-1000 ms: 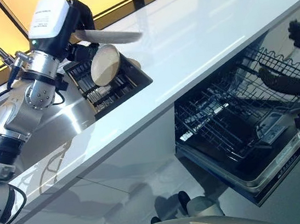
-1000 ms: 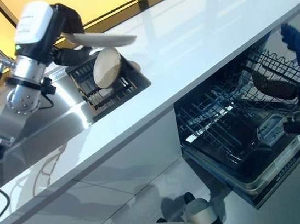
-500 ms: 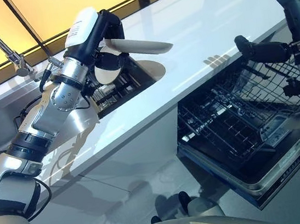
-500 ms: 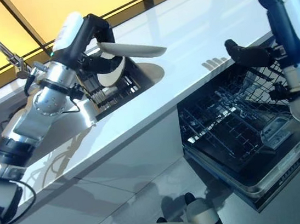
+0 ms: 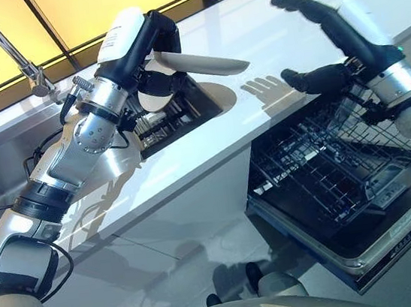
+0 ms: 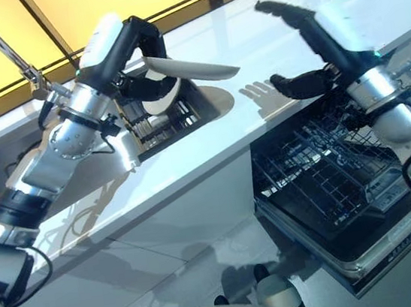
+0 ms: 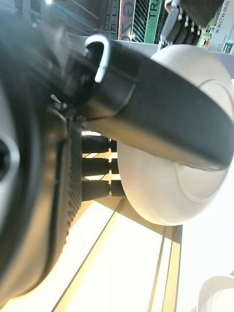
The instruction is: Pick up plates and place into dishwasher.
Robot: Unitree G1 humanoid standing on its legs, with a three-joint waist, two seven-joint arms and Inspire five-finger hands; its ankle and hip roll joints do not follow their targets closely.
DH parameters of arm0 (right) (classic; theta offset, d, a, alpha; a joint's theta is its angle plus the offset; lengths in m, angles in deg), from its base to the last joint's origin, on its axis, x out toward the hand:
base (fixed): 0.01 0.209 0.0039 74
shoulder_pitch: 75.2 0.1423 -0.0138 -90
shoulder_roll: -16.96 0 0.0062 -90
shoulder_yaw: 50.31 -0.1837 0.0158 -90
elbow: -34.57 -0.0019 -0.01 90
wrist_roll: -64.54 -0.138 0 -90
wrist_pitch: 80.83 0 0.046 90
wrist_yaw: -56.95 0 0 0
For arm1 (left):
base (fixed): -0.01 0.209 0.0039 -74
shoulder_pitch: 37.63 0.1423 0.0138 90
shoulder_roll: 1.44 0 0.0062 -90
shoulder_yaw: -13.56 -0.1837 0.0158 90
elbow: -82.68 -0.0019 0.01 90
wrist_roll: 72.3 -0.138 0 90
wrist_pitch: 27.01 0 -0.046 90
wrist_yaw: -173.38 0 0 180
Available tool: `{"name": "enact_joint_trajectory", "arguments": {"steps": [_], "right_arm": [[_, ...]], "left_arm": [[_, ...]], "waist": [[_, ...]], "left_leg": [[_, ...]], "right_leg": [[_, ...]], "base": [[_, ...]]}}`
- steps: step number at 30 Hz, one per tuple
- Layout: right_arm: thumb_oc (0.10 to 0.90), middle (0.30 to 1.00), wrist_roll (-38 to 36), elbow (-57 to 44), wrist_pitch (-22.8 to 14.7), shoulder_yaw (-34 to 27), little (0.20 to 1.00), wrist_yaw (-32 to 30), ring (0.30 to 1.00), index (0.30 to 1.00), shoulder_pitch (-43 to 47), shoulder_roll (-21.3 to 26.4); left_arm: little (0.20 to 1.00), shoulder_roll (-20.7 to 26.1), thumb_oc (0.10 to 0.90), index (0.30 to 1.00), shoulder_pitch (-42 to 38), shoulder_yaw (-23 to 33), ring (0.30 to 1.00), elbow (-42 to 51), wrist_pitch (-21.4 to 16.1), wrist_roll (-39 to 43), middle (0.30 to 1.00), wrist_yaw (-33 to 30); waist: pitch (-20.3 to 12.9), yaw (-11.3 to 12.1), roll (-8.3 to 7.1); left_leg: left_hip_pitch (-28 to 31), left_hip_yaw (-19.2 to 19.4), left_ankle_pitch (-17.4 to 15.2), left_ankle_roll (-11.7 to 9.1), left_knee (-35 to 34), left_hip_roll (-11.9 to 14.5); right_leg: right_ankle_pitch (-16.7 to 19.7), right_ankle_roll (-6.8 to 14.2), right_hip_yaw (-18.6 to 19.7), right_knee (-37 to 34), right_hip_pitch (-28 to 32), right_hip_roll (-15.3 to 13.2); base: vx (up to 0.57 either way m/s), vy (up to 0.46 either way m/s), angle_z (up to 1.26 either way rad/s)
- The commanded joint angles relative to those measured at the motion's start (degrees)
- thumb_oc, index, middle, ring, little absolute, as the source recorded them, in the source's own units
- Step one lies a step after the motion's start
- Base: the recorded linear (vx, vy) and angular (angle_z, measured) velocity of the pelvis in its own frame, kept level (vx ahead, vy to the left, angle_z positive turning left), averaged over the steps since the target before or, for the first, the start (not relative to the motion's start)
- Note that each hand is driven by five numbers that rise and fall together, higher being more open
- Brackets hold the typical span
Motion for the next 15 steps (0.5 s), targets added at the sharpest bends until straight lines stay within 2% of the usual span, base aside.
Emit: {"name": "enact_joint_trajectory", "arguments": {"steps": [1, 15], "right_arm": [[0.8, 0.9, -6.3, 2.2, -0.5, -1.0, 0.9, -0.2, 0.9, 0.9, 8.3, -0.5], [0.8, 0.9, -9.5, 4.0, 0.8, 3.5, 0.9, 3.8, 0.9, 0.9, 12.3, -5.3]], "left_arm": [[0.2, 0.1, 0.1, 0.3, -11.4, -0.9, 0.3, 0.5, -3.8, 2.3, 0.3, -3.9], [0.2, -1.5, 0.1, 0.3, -14.7, -2.9, 0.3, 0.1, -3.3, 2.2, 0.3, -4.0]], "waist": [[-8.2, 2.0, -2.87], [-8.0, 2.3, -2.65]], "left_leg": [[-0.8, -1.6, -4.6, -0.5, 0.7, -1.0], [-0.6, -1.8, -4.7, -0.3, 0.7, -0.9]], "right_leg": [[-5.5, 5.5, -0.1, 4.4, -0.6, 1.8], [-5.5, 5.4, 0.0, 4.5, -0.5, 1.8]], "base": [[0.0, -0.007, 0.05], [0.0, -0.002, 0.01]]}}
